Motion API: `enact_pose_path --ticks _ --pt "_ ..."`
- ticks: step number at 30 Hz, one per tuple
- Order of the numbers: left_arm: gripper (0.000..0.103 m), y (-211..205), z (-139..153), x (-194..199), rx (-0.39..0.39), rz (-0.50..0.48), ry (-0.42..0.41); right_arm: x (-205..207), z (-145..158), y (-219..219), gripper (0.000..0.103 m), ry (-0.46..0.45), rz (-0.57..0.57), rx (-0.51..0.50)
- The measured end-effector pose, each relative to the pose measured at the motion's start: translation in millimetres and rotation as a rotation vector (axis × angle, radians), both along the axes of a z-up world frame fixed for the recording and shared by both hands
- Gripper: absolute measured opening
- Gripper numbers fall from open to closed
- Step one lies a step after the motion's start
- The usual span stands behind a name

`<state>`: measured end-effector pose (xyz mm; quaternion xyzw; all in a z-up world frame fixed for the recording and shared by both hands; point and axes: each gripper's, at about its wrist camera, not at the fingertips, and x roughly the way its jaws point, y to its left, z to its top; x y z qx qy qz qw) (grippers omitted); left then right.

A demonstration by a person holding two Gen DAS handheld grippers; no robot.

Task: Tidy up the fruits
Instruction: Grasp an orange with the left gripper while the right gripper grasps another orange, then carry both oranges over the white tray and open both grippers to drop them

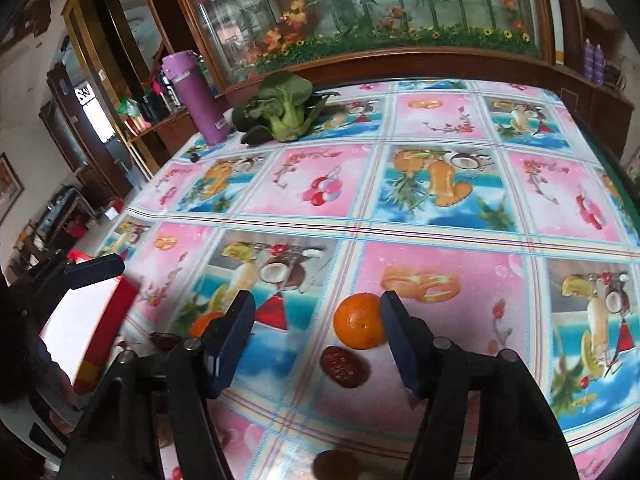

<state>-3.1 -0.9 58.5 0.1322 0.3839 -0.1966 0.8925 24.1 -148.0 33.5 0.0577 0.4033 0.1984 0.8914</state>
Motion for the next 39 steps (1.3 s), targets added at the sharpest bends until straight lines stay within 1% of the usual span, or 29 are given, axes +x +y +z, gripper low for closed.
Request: enact_pose_path --ticks 1,4,6,8,10,12,13,14,16,17,19,21,23,25,29,31,34,36,39 --pt "0.102 -2.7 -2.9 3.6 -0.003 -0.012 0.015 0.9 -1.3 -0.9 0.064 0.000 -0.004 -0.007" --pt "0.091 -6.0 -10.4 13.0 -0.023 -0.035 0.067 3.2 -4.5 -2.4 0.064 0.002 -0.016 -0.046" --pt "0.086 -7.2 -16.6 19.4 -0.034 -0.046 0.108 4.0 -5.3 -3.0 0.064 -0.001 -0.016 -0.065" --pt "0.074 -7.5 -22.6 23.6 -0.037 -0.050 0.134 4.6 -5.5 -3.0 0.064 -0.002 -0.014 -0.073" --pt "0.070 -6.9 -28.8 26.2 -0.042 -0.057 0.161 4.4 -4.9 -3.2 0.064 -0.004 -0.020 -0.086" --pt "0.063 -6.2 -32.7 27.4 -0.043 -0.062 0.176 4.5 -4.8 -2.0 0.064 -0.007 -0.019 -0.091" --pt "0.057 -6.5 -34.3 27.2 -0.044 -0.067 0.184 5.2 -5.0 -0.6 0.063 -0.005 -0.013 -0.091" --pt "0.053 -6.4 -35.2 27.0 -0.045 -0.070 0.190 6.0 -5.5 1.3 0.063 -0.002 -0.008 -0.097" --pt "0.052 -6.9 -37.1 27.5 -0.046 -0.078 0.200 8.6 -7.0 6.3 0.061 -0.002 -0.007 -0.119" --pt "0.049 -7.8 -37.9 26.5 -0.042 -0.083 0.201 9.9 -8.1 8.7 0.059 0.001 -0.002 -0.131" --pt "0.045 -8.6 -38.9 25.3 -0.034 -0.090 0.206 13.0 -12.3 12.4 0.050 0.028 0.007 -0.146" --pt "0.042 -9.5 -38.4 24.1 -0.027 -0.096 0.203 17.5 -19.9 14.9 0.045 0.062 0.004 -0.177" --pt "0.038 -9.1 -37.4 25.4 -0.033 -0.095 0.206 17.5 -17.9 11.3 0.033 0.063 -0.015 -0.167" --pt "0.037 -8.6 -36.6 26.9 -0.043 -0.093 0.208 16.8 -18.7 9.1 0.032 0.080 -0.002 -0.130" --pt "0.036 -11.5 -36.4 27.4 -0.033 -0.090 0.207 14.7 -19.5 9.6 0.031 0.079 -0.007 -0.123" --pt "0.036 -12.0 -36.3 27.8 -0.046 -0.090 0.218 13.7 -18.3 8.6 0.031 0.075 -0.018 -0.120" --pt "0.036 -13.5 -36.3 27.4 -0.045 -0.079 0.219 10.1 -11.9 5.7 0.031 0.052 -0.021 -0.084" --pt "0.036 -11.9 -34.2 26.6 -0.058 -0.062 0.221 6.0 -5.3 3.1 0.031 0.028 -0.023 -0.051" --pt "0.036 -5.0 -20.7 19.0 -0.091 -0.031 0.190 -2.3 5.7 -2.1 0.031 -0.013 -0.030 0.011"
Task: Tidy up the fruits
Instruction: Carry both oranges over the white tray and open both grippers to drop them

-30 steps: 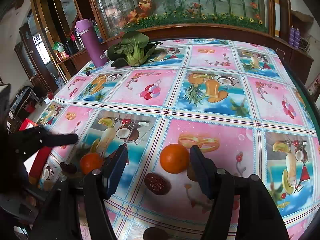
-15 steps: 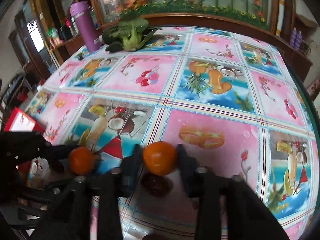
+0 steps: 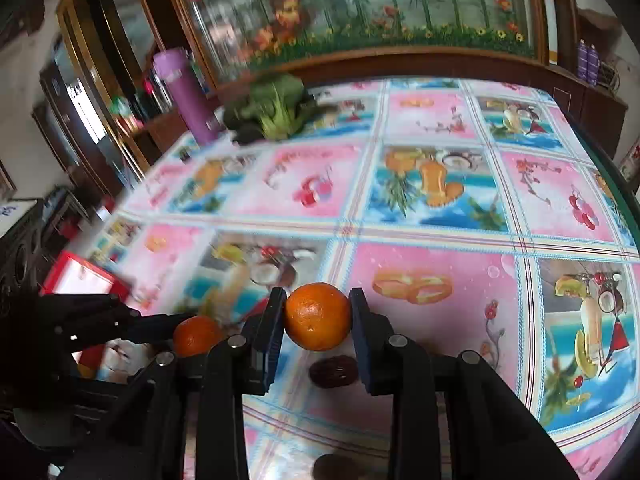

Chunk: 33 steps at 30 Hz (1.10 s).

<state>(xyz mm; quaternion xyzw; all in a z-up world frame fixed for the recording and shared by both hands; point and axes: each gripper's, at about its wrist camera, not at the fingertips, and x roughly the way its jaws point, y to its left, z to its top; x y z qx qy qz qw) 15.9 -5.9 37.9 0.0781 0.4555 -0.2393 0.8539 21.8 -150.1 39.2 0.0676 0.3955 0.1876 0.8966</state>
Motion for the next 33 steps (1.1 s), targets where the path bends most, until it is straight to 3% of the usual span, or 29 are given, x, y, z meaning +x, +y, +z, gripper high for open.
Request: enact_pose_path --ticks 6,13,19,25,33 --pt "0.036 38.3 50.0 -43.6 -0.094 0.130 -0.096 -24.1 26.8 11.0 0.031 -0.060 0.009 0.089" --pt "0.036 128.0 86.1 -117.2 -0.083 0.358 -0.200 -70.0 48.2 89.7 0.031 -0.066 0.207 0.167" --pt "0.036 196.2 78.1 -170.6 -0.054 0.537 -0.216 -104.2 52.4 173.2 0.031 -0.057 0.377 0.157" --pt "0.036 236.2 53.8 -194.1 -0.030 0.645 -0.181 -134.3 29.7 245.2 0.031 -0.011 0.505 0.088" --pt "0.036 265.3 25.0 -200.8 -0.030 0.716 -0.120 -144.2 -0.4 274.0 0.031 0.060 0.531 0.023"
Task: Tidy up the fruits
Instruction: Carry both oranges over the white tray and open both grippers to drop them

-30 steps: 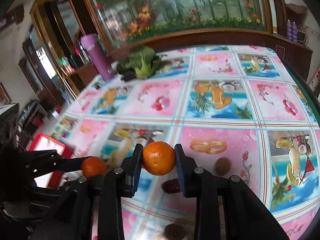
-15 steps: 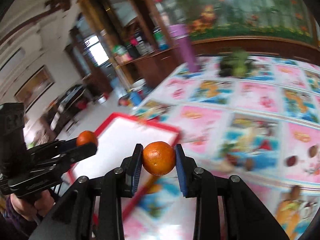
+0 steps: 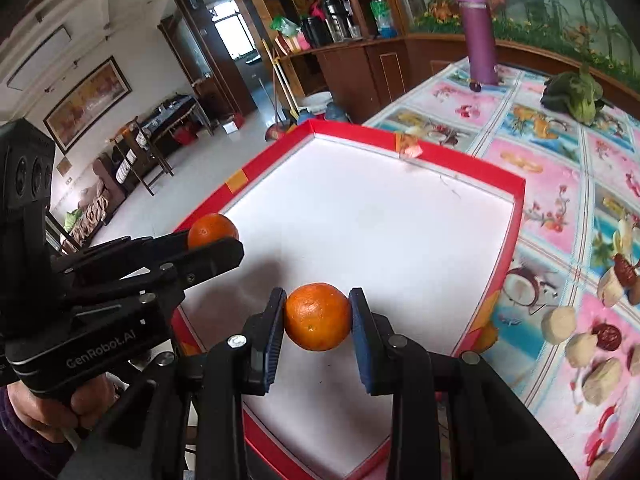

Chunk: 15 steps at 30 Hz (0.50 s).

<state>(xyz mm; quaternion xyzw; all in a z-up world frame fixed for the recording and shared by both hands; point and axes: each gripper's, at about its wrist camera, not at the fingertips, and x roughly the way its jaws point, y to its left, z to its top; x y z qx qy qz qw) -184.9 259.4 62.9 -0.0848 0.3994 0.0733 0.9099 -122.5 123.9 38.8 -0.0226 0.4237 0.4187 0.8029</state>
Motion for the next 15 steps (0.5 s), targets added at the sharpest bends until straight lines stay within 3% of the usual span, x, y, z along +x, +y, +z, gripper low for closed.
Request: enact_pose_path --ticks 15 --pt "0.036 11.3 -27.4 9.8 -0.010 0.035 0.090 1.7 -12.6 17.1 0.031 0.016 -0.030 -0.071"
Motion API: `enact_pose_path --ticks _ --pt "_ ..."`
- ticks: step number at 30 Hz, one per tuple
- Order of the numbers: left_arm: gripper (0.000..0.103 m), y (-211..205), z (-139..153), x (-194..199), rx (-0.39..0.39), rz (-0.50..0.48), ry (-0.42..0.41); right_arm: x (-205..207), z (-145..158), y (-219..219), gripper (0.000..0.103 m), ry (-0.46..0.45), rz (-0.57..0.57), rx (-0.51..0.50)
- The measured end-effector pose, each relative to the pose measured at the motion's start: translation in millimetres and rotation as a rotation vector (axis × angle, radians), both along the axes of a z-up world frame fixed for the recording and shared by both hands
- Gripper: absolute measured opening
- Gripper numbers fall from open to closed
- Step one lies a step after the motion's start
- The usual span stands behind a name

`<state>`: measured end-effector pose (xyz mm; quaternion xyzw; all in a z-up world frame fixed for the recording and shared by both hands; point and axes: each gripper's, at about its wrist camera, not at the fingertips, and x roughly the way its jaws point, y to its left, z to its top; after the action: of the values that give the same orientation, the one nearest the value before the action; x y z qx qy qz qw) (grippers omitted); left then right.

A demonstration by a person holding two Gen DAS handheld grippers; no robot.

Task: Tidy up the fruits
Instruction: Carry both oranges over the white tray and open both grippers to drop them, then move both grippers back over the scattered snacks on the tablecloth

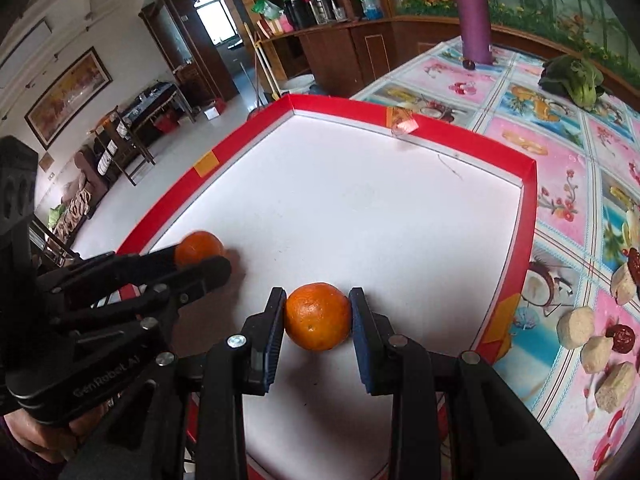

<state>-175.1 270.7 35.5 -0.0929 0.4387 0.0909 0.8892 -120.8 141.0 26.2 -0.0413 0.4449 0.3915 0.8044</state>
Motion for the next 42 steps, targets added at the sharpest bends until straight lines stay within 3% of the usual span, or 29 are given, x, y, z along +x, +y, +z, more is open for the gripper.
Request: enact_pose_path --ticks 7,11,16,20,24,30,36,41,42 --pt "0.040 -2.8 -1.2 0.2 0.021 0.015 0.022 -1.2 0.1 -0.2 0.032 -0.011 0.018 -0.022" --pt "0.069 -2.4 3.9 -1.9 0.068 0.064 0.013 -0.6 3.4 -7.2 0.044 -0.027 0.005 -0.007" --pt "0.086 -6.7 26.6 -12.1 0.118 0.106 -0.066 -0.4 22.6 -34.0 0.050 -0.085 -0.026 0.082" --pt "0.097 -23.4 46.2 -18.7 0.140 0.083 -0.130 -3.9 41.0 -69.1 0.054 -0.162 -0.080 0.116" --pt "0.100 -54.5 59.9 -20.6 0.145 0.004 -0.172 -13.3 53.2 -117.0 0.059 -0.252 -0.151 0.104" --pt "0.103 -116.9 60.5 -12.1 0.129 -0.191 -0.163 -31.3 50.7 -200.1 0.063 -0.288 -0.278 0.041" --pt "0.103 -176.8 43.4 1.8 0.153 -0.347 -0.108 -44.5 24.5 -252.9 0.064 -0.243 -0.357 -0.037" --pt "0.103 -203.4 28.9 14.3 0.152 -0.419 -0.057 -38.1 5.2 -258.6 0.063 -0.175 -0.348 -0.046" --pt "0.103 -205.6 28.2 16.0 0.154 -0.427 -0.055 -35.7 2.7 -256.8 0.059 -0.163 -0.339 -0.042"
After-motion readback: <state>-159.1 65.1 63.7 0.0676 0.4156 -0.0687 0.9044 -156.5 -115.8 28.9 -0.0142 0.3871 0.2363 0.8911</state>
